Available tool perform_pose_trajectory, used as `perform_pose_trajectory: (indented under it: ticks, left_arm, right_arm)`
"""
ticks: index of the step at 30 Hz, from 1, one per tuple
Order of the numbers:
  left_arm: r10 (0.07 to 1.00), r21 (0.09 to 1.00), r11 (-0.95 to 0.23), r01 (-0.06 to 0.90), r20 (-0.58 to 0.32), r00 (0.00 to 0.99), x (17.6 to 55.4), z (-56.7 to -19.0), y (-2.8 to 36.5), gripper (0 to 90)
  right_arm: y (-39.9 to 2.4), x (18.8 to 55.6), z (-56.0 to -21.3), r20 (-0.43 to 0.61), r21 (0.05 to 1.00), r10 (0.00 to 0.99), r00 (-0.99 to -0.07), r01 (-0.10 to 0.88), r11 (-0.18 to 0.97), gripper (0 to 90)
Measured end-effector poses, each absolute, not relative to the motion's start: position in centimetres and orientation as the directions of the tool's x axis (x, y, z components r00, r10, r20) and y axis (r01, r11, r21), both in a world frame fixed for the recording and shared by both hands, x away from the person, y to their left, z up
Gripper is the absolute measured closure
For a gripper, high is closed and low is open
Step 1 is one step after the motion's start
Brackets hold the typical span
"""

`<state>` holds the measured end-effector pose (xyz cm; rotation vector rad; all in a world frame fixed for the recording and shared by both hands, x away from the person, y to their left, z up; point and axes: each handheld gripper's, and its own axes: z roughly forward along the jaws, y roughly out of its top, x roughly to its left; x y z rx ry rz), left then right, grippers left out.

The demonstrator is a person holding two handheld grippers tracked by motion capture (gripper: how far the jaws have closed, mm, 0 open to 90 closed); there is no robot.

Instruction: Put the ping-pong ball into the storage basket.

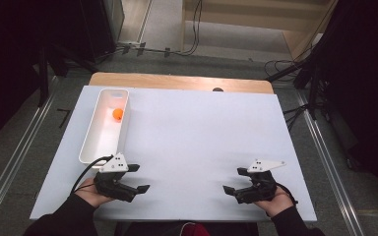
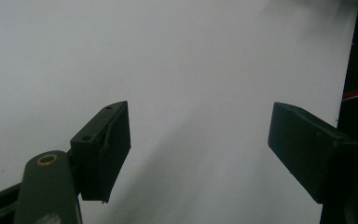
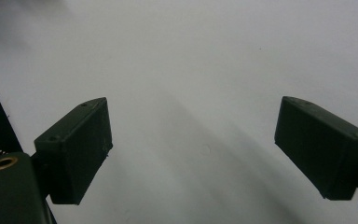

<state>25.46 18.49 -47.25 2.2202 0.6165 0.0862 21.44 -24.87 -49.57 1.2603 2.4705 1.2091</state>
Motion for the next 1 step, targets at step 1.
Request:
perform_pose_trajectory:
  ticks: [1]
  left_arm:
    - [0.458,0.730,-0.553,0.402,-0.137,0.878,25.48,-47.28,18.46,21.5]
  right_arm:
    - [-24.86,21.44,-49.57,0.237,0.699,0.724,-0.647,0.632,0.336,9.8]
